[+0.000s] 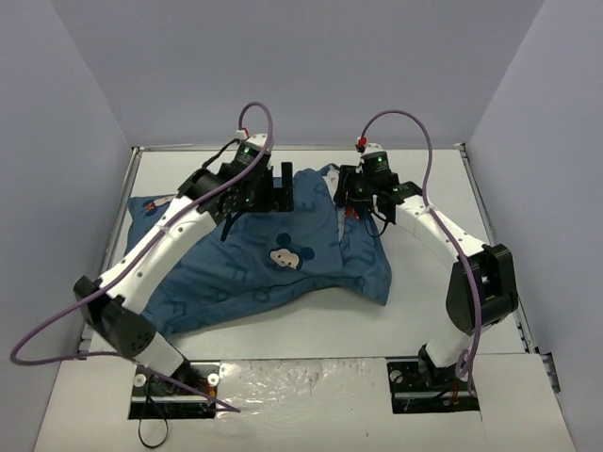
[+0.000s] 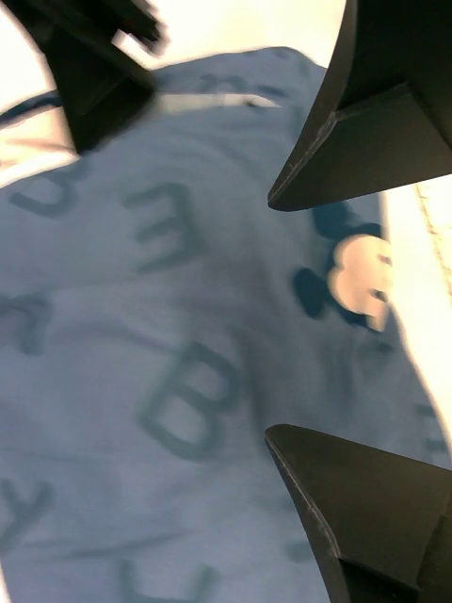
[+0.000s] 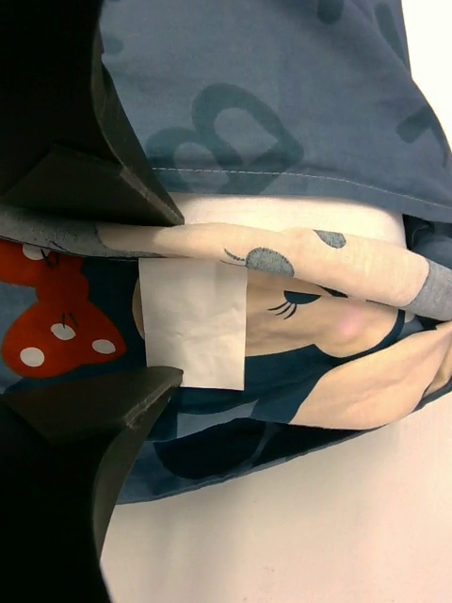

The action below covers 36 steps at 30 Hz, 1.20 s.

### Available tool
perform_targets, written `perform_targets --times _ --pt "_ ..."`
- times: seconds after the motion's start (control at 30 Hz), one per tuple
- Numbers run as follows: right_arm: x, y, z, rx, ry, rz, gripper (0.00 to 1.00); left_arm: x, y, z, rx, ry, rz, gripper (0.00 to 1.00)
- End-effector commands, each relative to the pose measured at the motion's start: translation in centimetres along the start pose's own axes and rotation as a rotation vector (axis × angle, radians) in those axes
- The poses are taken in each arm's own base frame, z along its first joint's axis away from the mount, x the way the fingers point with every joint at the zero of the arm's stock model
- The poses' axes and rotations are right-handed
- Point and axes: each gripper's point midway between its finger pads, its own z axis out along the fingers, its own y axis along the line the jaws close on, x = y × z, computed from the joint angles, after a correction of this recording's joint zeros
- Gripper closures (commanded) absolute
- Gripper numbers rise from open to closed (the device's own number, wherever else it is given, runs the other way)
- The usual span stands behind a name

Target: Remove the pillowcase from the pillow

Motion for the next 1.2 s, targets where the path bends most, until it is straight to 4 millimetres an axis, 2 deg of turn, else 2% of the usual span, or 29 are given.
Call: perform_targets --times 0.0,0.03,0.07,0.2,0.23,0.27,0.3,0.33,0.4,0.43,0.47,0.5,0.53,0.57,0.6,0.63,0.67,0.7,0.73,0.8,0.83,0.87,0.93,0.97,1.03,1.1,1.13,1.17 --pt "-1.3 0.0 -0.1 0.028 -0.067 0.04 0.5 -2.3 -1.0 2.3 -0.055 -0.006 0.036 0.03" --pt "-0.6 -0.3 0.0 0.035 -0.053 0.045 0.55 -2.4 -1.3 3.1 -0.059 0.006 0.048 0.03" --pt "-0.5 -0.4 -0.1 0.036 -0.058 0.051 0.64 -1.7 -1.4 5.3 -0.08 0.05 0.076 0.03" --pt "-0.1 -0.3 -1.1 0.02 -0.065 0.058 0.86 -0.6 -0.6 8.3 -0.206 0.129 0.136 0.03" --pt "0.1 -0.2 -1.3 0.014 -0.063 0.054 0.9 -1.1 -0.6 8.6 -0.228 0.12 0.134 0.03" --pt "0.8 -0.5 -1.4 0.019 -0.05 0.055 0.97 -0.7 -0.2 9.2 -0.251 0.139 0.142 0.03" --pt "1.1 -0.5 -2.0 0.009 -0.051 0.054 1.0 0.6 0.0 11.1 -0.272 0.186 0.162 0.04" --pt "1.1 -0.5 -2.0 0.009 -0.051 0.052 1.0 0.6 0.0 11.1 -0.272 0.187 0.162 0.04" --pt "1.7 -1.1 -2.5 0.008 -0.043 0.051 1.0 1.5 -0.3 12.0 -0.26 0.208 0.165 0.22" --pt "1.9 -1.6 -2.7 0.015 -0.043 0.053 1.0 1.8 -0.3 12.1 -0.259 0.214 0.164 0.34" --pt "2.1 -2.5 -3.3 0.031 -0.051 0.061 1.0 2.5 0.0 12.1 -0.256 0.224 0.155 0.64" --pt "2.1 -3.5 -3.6 0.055 -0.058 0.076 1.0 3.1 0.1 11.9 -0.256 0.231 0.155 0.76" --pt "1.7 -6.4 -4.0 0.11 -0.073 0.124 1.0 3.9 0.4 11.7 -0.257 0.241 0.157 0.82" --pt "2.0 -8.1 -4.3 0.142 -0.068 0.162 1.0 3.4 0.2 10.4 -0.235 0.203 0.14 0.88" --pt "3.2 -9.9 -4.4 0.172 -0.043 0.181 1.0 6.9 1.9 10.7 -0.268 0.275 0.153 0.97" --pt "4.0 -12.3 -4.7 0.219 -0.018 0.208 1.0 8.2 2.5 10.4 -0.266 0.291 0.145 0.98" --pt "4.9 -13.4 -4.7 0.233 0.007 0.202 1.0 8.0 2.2 9.3 -0.23 0.247 0.107 0.98" --pt "5.8 -14.3 -4.7 0.248 0.034 0.213 1.0 11.5 4.2 9.4 -0.263 0.311 0.11 0.98" --pt "7.4 -15.5 -4.7 0.27 0.074 0.234 1.0 11.5 3.8 8.6 -0.219 0.276 0.073 0.98" --pt "9.2 -16.4 -4.4 0.284 0.132 0.253 1.0 13.2 4.3 8.2 -0.205 0.29 0.048 0.98" --pt "9.9 -16.7 -4.2 0.285 0.154 0.262 1.0 15.1 4.9 8.1 -0.202 0.325 0.045 0.98" --pt "10.8 -17.1 -3.7 0.292 0.185 0.273 1.0 15.0 4.6 7.9 -0.182 0.302 0.028 0.98" --pt "11.2 -16.6 -2.9 0.243 0.223 0.276 1.0 16.5 4.7 7.8 -0.169 0.324 0.027 0.98" --pt "12.1 -16.4 -2.2 0.224 0.265 0.284 1.0 16.4 4.4 7.8 -0.153 0.309 0.021 0.98" --pt "12.2 -15.1 -1.5 0.139 0.295 0.279 1.0 17.4 4.3 8.0 -0.135 0.324 0.023 0.98" --pt "10.9 -14.0 -1.0 0.063 0.286 0.249 1.0 17.8 3.7 8.0 -0.109 0.327 0.037 0.98" --pt "9.9 -12.4 -1.0 -0.055 0.276 0.181 0.95 18.1 3.6 8.1 -0.106 0.331 0.045 0.98" --pt "7.5 -11.3 -1.5 -0.12 0.22 0.13 0.87 18.4 3.5 8.0 -0.106 0.337 0.068 0.98"
